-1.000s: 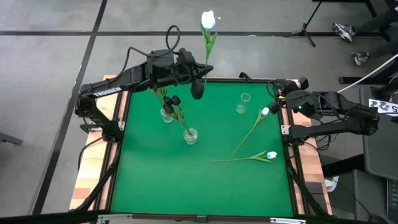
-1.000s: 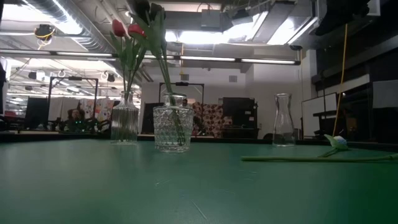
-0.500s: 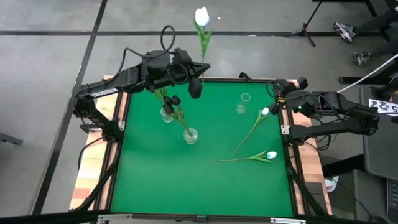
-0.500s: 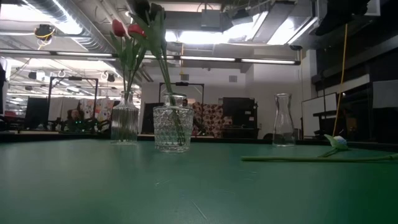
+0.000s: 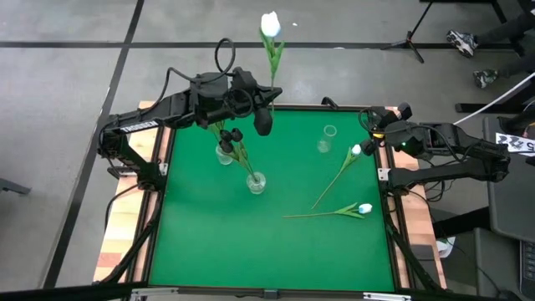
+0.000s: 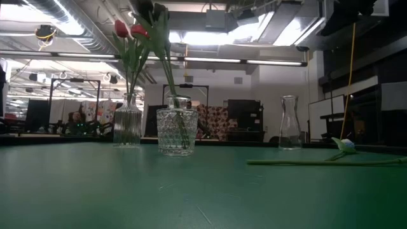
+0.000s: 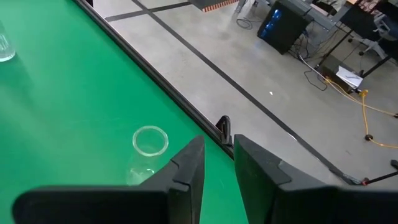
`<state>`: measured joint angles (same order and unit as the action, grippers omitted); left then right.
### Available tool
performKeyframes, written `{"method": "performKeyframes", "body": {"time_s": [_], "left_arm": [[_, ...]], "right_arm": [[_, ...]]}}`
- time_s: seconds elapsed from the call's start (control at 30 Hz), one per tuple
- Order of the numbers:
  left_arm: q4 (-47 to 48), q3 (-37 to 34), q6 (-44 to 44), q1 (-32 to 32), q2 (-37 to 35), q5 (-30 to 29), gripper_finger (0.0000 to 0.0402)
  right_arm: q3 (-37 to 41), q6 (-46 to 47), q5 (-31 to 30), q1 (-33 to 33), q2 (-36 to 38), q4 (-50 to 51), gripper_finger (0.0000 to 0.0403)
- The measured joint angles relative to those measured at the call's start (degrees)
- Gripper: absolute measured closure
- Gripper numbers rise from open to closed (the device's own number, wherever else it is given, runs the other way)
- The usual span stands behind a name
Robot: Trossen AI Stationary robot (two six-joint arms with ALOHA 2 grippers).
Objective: Sort flowers into vase by color
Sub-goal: Put the top white tulip into the top right transparent vase
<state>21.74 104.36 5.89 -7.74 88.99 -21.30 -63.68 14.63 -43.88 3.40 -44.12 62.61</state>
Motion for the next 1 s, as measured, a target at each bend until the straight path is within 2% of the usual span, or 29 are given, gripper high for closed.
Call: {"method": "performKeyframes", "body": {"time_s": [0.73,0.87,1.0], "left_arm": [[0.2,0.0,-0.3,1.5,0.0,0.0,0.0401],[0.3,0.0,0.0,1.5,-0.7,0.2,0.0401],[0.2,0.0,-0.1,1.5,-3.8,2.8,0.0401]], "right_arm": [[0.0,-0.6,0.9,0.0,-1.3,-0.8,0.0316],[0.0,-6.4,1.7,0.0,-1.3,-6.3,0.0316],[0.0,-17.6,4.7,0.0,-1.0,-16.6,0.0316]]}}
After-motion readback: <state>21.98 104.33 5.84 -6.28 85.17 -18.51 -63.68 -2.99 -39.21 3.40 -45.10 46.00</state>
